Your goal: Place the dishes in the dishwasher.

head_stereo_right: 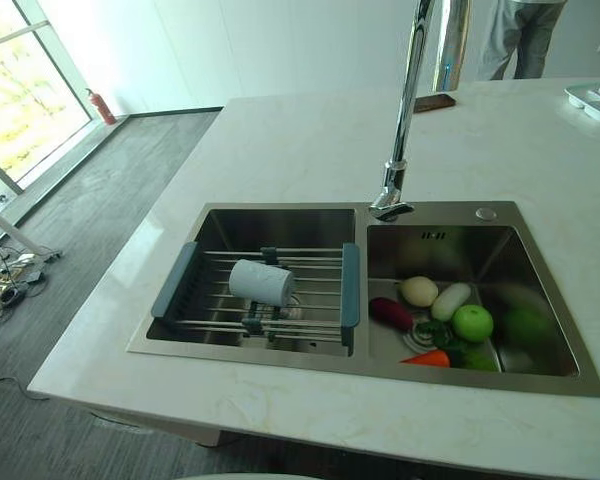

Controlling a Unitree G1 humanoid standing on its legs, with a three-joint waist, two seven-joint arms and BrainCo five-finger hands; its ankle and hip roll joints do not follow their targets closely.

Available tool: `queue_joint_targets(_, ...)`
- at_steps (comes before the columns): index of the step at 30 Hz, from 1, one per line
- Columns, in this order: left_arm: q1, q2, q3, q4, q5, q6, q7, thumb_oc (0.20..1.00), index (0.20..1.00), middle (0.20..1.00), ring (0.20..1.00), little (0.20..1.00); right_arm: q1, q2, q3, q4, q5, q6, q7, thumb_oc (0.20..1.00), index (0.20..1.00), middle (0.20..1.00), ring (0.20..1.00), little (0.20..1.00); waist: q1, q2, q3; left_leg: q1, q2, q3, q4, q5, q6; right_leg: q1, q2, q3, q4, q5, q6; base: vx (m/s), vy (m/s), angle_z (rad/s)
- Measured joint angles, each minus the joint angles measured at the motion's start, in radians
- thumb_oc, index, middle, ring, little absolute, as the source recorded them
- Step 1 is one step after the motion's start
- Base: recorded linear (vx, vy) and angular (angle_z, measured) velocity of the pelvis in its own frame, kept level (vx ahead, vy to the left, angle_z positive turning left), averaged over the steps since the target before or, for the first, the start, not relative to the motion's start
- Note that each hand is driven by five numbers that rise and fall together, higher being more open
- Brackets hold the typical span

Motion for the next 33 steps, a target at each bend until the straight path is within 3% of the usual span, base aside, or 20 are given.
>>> queue_joint_targets(3,-0.128,0.149,-0.045,-0.103,0.088,0.043,-0.003,1.000,1.000,1.000,1.000,1.000,-0.004,0.000,0.007,0.015,0.001,0.000,0.003,1.000,1.000,1.000,1.000,1.000,0.000,0.004,-0.002,0.006,0.001,0.009,0.000,0.000,0.000,0.000,0.001,0.006,0.001,0.002,0.001,0.03,-0.032,-0.10)
queue_joint_targets(6,-0.279,0.185,-0.172,-0.185,0.157,0.072,-0.008,1.000,1.000,1.000,1.000,1.000,-0.008,-0.003,0.007,0.020,0.001,0.000,0.013,1.000,1.000,1.000,1.000,1.000,-0.019,0.012,-0.008,0.006,0.002,0.010,0.000,0.000,0.000,-0.004,0.003,0.019,0.001,0.004,0.002,0.03,-0.033,-0.10)
queue_joint_targets(7,-0.328,0.185,-0.237,-0.224,0.173,0.075,-0.029,1.000,1.000,1.000,1.000,1.000,-0.016,-0.003,0.008,0.024,0.001,0.000,0.014,1.000,1.000,1.000,1.000,1.000,-0.037,0.017,-0.011,0.006,0.005,0.020,0.000,0.001,-0.001,-0.013,0.006,0.030,0.000,0.010,-0.003,0.03,-0.028,-0.20)
queue_joint_targets(10,-0.366,0.185,-0.293,-0.271,0.177,0.077,-0.054,1.000,1.000,1.000,1.000,1.000,-0.026,-0.003,0.008,0.029,0.001,0.001,0.015,1.000,1.000,1.000,1.000,1.000,-0.049,0.012,-0.011,0.007,0.007,0.022,0.000,0.002,-0.002,-0.013,0.008,0.031,0.002,0.011,-0.004,0.02,-0.014,-0.12)
queue_joint_targets(13,-0.458,0.173,-0.445,-0.383,0.214,0.075,-0.173,1.000,1.000,1.000,1.000,1.000,-0.029,-0.004,0.007,0.054,0.001,0.000,0.026,1.000,1.000,1.000,1.000,1.000,-0.068,-0.008,-0.012,0.003,0.013,0.041,0.006,0.002,-0.002,-0.030,0.017,0.054,0.006,0.019,-0.007,0.04,-0.009,-0.14)
queue_joint_targets(18,-0.631,0.162,-0.739,-0.444,0.493,0.080,-0.359,1.000,1.000,1.000,1.000,1.000,-0.026,-0.009,0.006,0.056,-0.002,0.000,0.044,1.000,1.000,1.000,1.000,1.000,-0.118,-0.003,-0.009,0.014,0.016,0.094,0.000,-0.001,-0.005,-0.051,0.015,0.107,0.000,0.032,-0.007,0.05,0.053,-0.30)
queue_joint_targets(24,-0.650,0.146,-0.785,-0.409,0.533,0.078,-0.426,1.000,1.000,1.000,1.000,1.000,-0.015,-0.016,-0.025,0.055,-0.015,0.000,0.046,1.000,1.000,1.000,1.000,1.000,-0.131,0.021,0.003,0.013,0.013,0.119,0.000,-0.003,-0.004,-0.069,0.009,0.135,0.000,0.042,-0.004,0.01,0.046,-0.15)
queue_joint_targets(33,-0.643,0.072,-0.826,-0.369,0.688,0.026,-0.501,1.000,1.000,1.000,1.000,1.000,-0.026,-0.040,-0.029,0.029,-0.033,-0.005,0.071,1.000,1.000,1.000,1.000,1.000,-0.144,0.016,0.062,-0.007,0.007,0.136,0.002,-0.003,-0.003,-0.101,0.002,0.151,0.001,0.053,0.003,-0.01,0.040,-0.05)
